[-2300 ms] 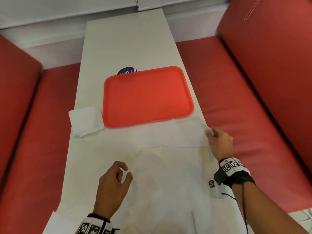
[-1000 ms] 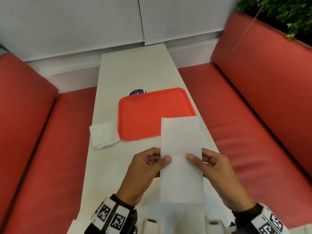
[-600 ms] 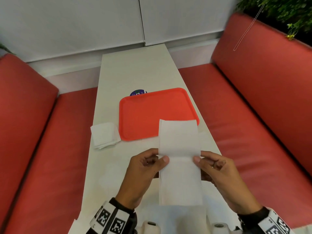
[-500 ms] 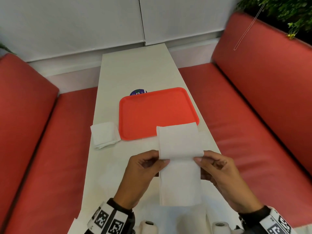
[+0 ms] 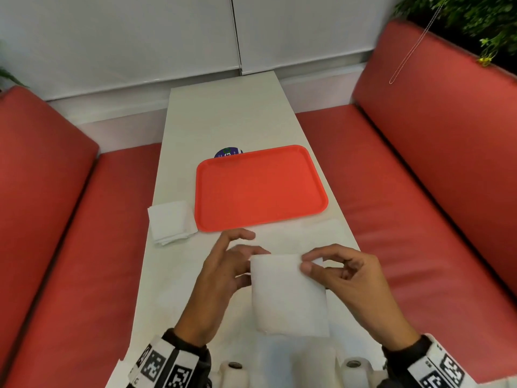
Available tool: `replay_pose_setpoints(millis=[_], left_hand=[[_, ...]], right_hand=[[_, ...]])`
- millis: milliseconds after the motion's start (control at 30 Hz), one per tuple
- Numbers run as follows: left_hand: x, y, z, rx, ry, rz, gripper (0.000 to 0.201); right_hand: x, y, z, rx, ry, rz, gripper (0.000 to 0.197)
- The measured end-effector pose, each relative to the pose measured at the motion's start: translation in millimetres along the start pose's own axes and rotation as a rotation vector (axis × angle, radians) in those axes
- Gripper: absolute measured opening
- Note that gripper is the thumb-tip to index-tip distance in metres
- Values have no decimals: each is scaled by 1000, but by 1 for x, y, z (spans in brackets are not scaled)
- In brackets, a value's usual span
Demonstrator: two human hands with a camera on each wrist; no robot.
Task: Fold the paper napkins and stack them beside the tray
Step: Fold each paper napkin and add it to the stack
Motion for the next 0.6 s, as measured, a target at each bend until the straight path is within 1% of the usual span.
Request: replay_pose_setpoints(millis=[33,67,133,167,200,267,367,467,533,600], left_hand=[[0,-2,3,12,-5,-46,44],[-2,-5,6,25,-17,-89,48],[-7,-12,12,41,-26,-159,42],[-8,-14,15,47,-7,-181,38],[-9,-17,16,50,17,-196,35],[-9,-20,13,53,56,-211,32],[-6,-21,6,88,78,-208,32],[-4,-27,-7,123,90,-212,31],[-3,-32,-19,89,91,-242,31],[-1,-36,-35,58,87,-272,30]], right_hand=[[0,1,2,-5,20,-6,18],[0,0,4,-11,35,-6,19],[1,-2,9,-22,47,-2,23],[2,-1,10,-26,46,-7,27],[2,0,12,-31,47,-8,30],[3,3,15,-29,64,11,29],[3,8,22,-9,35,107,21],[5,14,31,-45,17,199,23],[8,18,42,-56,17,218,22],[13,23,56,-67,8,207,16]])
Point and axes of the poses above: each hand's wrist, its own x-axis towards the middle knuckle, its own z-axis out of the palm, y = z × x, the point moved 1 cm from there along x, towards the middle knuckle, and after that the axes turned 10 degrees about y, right-handed, at the moved point
